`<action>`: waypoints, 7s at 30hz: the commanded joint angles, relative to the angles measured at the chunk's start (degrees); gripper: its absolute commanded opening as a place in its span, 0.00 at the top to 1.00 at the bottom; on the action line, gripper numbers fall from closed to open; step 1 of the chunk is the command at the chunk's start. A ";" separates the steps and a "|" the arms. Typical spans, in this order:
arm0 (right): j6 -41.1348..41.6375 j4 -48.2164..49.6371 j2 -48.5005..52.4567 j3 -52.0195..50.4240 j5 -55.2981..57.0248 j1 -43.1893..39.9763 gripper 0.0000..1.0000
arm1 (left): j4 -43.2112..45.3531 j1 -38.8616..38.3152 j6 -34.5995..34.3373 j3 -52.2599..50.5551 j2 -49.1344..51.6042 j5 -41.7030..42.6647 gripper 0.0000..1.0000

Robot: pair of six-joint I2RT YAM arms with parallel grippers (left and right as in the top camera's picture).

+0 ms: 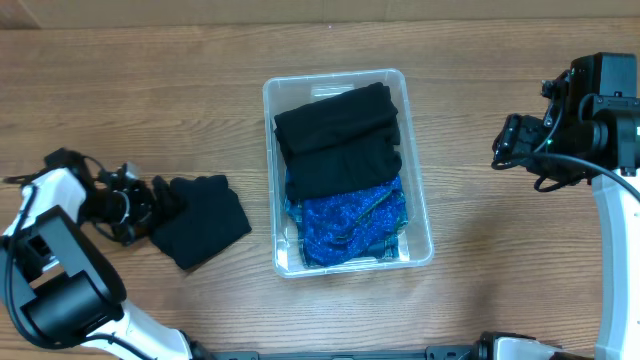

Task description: Pack container

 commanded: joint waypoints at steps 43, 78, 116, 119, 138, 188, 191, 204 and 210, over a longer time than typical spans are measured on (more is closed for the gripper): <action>8.33 -1.88 0.02 0.13 7.58 -3.87 0.32 | -17.73 -29.68 9.42 26.73 -21.75 36.04 0.96; 6.75 -2.67 0.02 0.13 1.97 -11.30 0.31 | 9.16 -52.78 -15.63 4.85 -5.57 23.91 0.96; -17.25 0.04 0.02 0.13 -21.11 4.02 0.53 | -2.01 -49.81 -19.98 33.31 -13.00 -34.56 0.00; -18.34 1.73 0.26 0.13 -20.15 11.39 0.54 | -4.09 -46.88 -24.50 33.31 -15.87 -43.80 0.00; -8.13 16.59 29.70 -5.29 -18.80 35.41 0.58 | -12.87 -27.65 -25.05 33.18 -17.49 -40.15 0.00; -12.74 8.61 7.21 -23.15 -27.96 7.28 0.38 | -14.53 -27.65 -23.12 33.18 -17.49 -40.15 0.00; -15.32 7.87 7.21 -23.15 -30.86 8.98 0.38 | -14.51 -27.65 -23.12 33.18 -17.49 -40.15 0.00; -12.13 12.17 7.19 -20.44 -22.05 8.59 0.39 | -14.64 -27.65 -22.49 33.18 -17.49 -40.15 0.00; -8.52 11.43 7.02 -9.09 -12.00 8.41 0.39 | -14.51 -27.65 -22.49 33.18 -17.49 -40.15 0.00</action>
